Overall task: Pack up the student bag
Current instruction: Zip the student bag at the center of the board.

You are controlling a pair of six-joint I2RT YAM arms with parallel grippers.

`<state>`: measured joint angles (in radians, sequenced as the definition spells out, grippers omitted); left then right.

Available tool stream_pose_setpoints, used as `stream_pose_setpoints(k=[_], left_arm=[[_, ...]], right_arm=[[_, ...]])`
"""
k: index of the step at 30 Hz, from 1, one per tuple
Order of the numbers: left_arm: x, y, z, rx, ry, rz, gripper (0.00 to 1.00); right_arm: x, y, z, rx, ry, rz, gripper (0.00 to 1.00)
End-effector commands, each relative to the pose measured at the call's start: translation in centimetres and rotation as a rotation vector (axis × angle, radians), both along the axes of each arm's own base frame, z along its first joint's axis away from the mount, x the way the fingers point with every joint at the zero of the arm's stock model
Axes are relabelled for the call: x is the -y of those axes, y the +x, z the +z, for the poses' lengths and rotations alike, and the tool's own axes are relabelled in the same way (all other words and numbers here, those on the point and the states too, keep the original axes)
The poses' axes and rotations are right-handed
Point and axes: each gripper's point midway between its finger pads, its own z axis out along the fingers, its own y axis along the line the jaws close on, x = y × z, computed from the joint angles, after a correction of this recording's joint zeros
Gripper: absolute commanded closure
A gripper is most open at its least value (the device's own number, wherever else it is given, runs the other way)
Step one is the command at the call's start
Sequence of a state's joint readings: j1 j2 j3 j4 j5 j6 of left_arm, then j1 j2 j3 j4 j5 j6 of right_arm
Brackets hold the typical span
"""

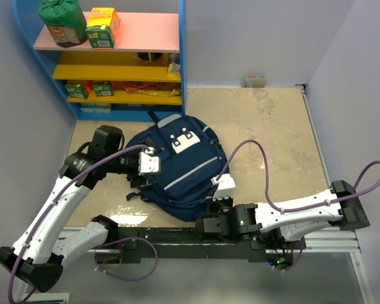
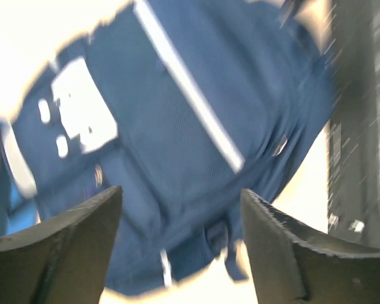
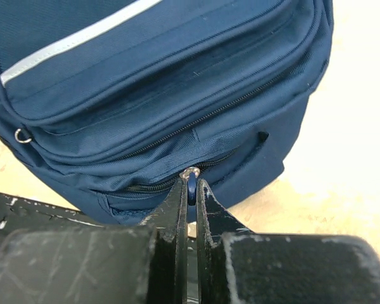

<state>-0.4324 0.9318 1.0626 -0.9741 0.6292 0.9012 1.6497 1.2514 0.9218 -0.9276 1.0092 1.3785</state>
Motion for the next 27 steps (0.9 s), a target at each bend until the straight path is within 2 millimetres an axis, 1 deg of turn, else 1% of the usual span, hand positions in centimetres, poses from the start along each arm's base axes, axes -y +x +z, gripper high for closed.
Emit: stream_pose_setpoints(k=[1, 2, 3, 4, 5, 6, 7, 8, 9, 11, 12, 14, 16, 18, 23, 25, 26, 27], left_arm=[[4.4, -5.4, 1.7, -0.156, -0.192, -0.25, 0.19], [5.2, -5.1, 1.1, -0.133, -0.184, -0.259, 0.19], [5.8, -5.5, 0.2, -0.157, -0.172, -0.264, 0.19], [6.3, -6.3, -1.7, -0.201, -0.15, -0.286, 0.19], [7.0, -5.8, -1.8, -0.195, -0.171, -0.288, 0.21], [7.4, -5.7, -2.7, -0.248, -0.167, -0.278, 0.25], [7.7, -6.0, -3.1, -0.278, -0.177, -0.289, 0.27], [8.4, -5.7, -2.9, -0.273, -0.191, -0.293, 0.28], [8.9, -5.7, -3.5, -0.316, -0.182, -0.288, 0.3], [10.0, -5.4, -3.0, -0.318, -0.187, -0.3, 0.32], [10.4, -5.5, -3.5, -0.345, -0.172, -0.305, 0.33], [11.1, -5.3, -3.7, -0.343, -0.163, -0.3, 0.36], [11.7, -6.2, -4.4, -0.368, -0.139, -0.332, 0.45], [12.2, -7.3, -5.0, -0.386, -0.113, -0.362, 0.51], [12.4, -7.7, -6.3, -0.403, -0.081, -0.362, 0.5], [12.9, -8.0, -7.0, -0.413, -0.056, -0.367, 0.47], [13.0, -8.1, -7.4, -0.414, -0.04, -0.363, 0.43], [13.4, -8.3, -8.1, -0.416, -0.014, -0.367, 0.41]], right_arm=[[-0.9, 1.2, 2.1, 0.089, 0.107, -0.018, 1.0], [-0.8, 1.2, 2.0, 0.083, 0.118, -0.021, 1.0], [-0.8, 1.2, 2.0, 0.078, 0.132, -0.026, 1.0], [-0.7, 1.2, 1.7, 0.075, 0.135, -0.029, 1.0], [-0.8, 1.1, 1.7, 0.066, 0.15, -0.031, 1.0], [-0.7, 1.0, 1.6, 0.06, 0.163, -0.033, 1.0], [-0.7, 1.0, 1.5, 0.057, 0.165, -0.034, 1.0], [-0.9, 0.9, 1.4, 0.05, 0.175, -0.031, 1.0], [-0.9, 0.9, 1.3, 0.048, 0.171, -0.031, 1.0], [-1.0, 0.9, 1.4, 0.044, 0.168, -0.037, 1.0], [-0.9, 0.9, 1.3, 0.046, 0.161, -0.042, 1.0], [-0.8, 0.9, 1.7, 0.047, 0.168, -0.054, 1.0], [-0.7, 0.9, 2.0, 0.042, 0.186, -0.056, 1.0], [-0.5, 0.9, 2.1, 0.037, 0.2, -0.059, 1.0], [-0.1, 0.7, 2.2, 0.02, 0.222, -0.052, 1.0], [0.0, 0.8, 2.2, 0.023, 0.217, -0.051, 1.0], [-0.1, 0.8, 2.3, 0.026, 0.213, -0.051, 1.0], [-0.2, 0.8, 2.4, 0.024, 0.216, -0.05, 1.0]])
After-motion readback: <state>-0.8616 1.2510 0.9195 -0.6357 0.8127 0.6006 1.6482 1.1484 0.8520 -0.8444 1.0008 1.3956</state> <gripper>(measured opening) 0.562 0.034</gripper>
